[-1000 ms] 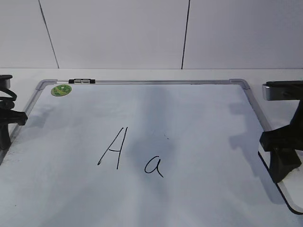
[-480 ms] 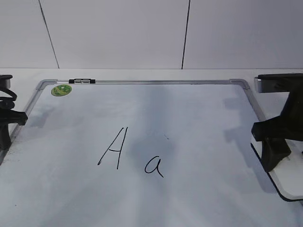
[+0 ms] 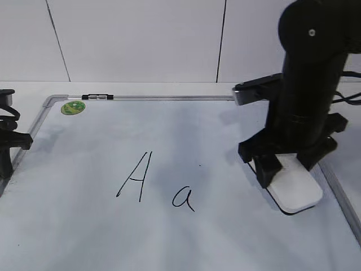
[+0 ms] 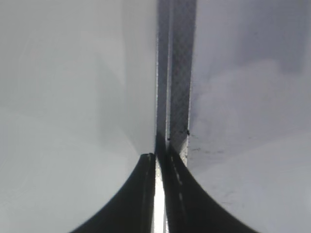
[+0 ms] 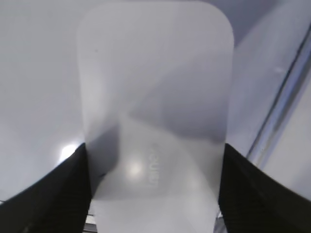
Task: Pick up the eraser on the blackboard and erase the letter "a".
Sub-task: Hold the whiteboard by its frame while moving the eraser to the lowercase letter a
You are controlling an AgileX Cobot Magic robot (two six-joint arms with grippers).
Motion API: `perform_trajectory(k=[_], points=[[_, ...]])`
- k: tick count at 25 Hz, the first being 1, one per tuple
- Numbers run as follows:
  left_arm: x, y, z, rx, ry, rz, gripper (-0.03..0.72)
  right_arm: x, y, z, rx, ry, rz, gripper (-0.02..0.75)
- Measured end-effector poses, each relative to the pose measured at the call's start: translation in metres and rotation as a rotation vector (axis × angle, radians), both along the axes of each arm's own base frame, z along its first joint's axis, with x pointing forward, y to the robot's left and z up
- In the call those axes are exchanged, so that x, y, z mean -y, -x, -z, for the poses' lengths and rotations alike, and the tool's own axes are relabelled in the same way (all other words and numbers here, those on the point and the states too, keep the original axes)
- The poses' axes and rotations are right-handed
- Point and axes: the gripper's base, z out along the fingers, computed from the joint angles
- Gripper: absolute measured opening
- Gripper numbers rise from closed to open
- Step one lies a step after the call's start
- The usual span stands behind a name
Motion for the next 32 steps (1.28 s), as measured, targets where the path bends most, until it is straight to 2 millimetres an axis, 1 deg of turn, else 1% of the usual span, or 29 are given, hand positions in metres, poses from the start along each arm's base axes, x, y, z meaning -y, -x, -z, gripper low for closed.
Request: perform_trajectory(k=[3,7,10,12,17,25,30,32], points=[[0.0,0.0,0.0,0.0,0.0,0.0,0.029,-0.02,-0.008,-0.002,0.023,-0.012,-0.042,0.561],[0.0,0.0,0.0,0.0,0.0,0.0,0.029,-0.046,-0.013,0.001,0.026,-0.027,-0.097,0.561],[0.0,0.0,0.0,0.0,0.0,0.0,0.029,-0.059,-0.015,0.009,0.011,-0.03,-0.12,0.561],[0.0,0.0,0.0,0.0,0.0,0.0,0.029,-0.064,-0.016,0.014,-0.001,-0.033,-0.129,0.561],[0.0,0.0,0.0,0.0,0.0,0.0,0.029,-0.07,-0.018,0.027,-0.044,-0.04,-0.136,0.561],[0.0,0.0,0.0,-0.002,0.0,0.0,0.029,-0.071,-0.018,0.028,-0.052,-0.047,-0.142,0.561],[0.0,0.0,0.0,0.0,0.0,0.0,0.029,-0.073,-0.021,0.039,-0.074,-0.033,-0.144,0.561],[0.0,0.0,0.0,0.0,0.0,0.0,0.029,-0.073,-0.021,0.04,-0.077,-0.031,-0.146,0.561]])
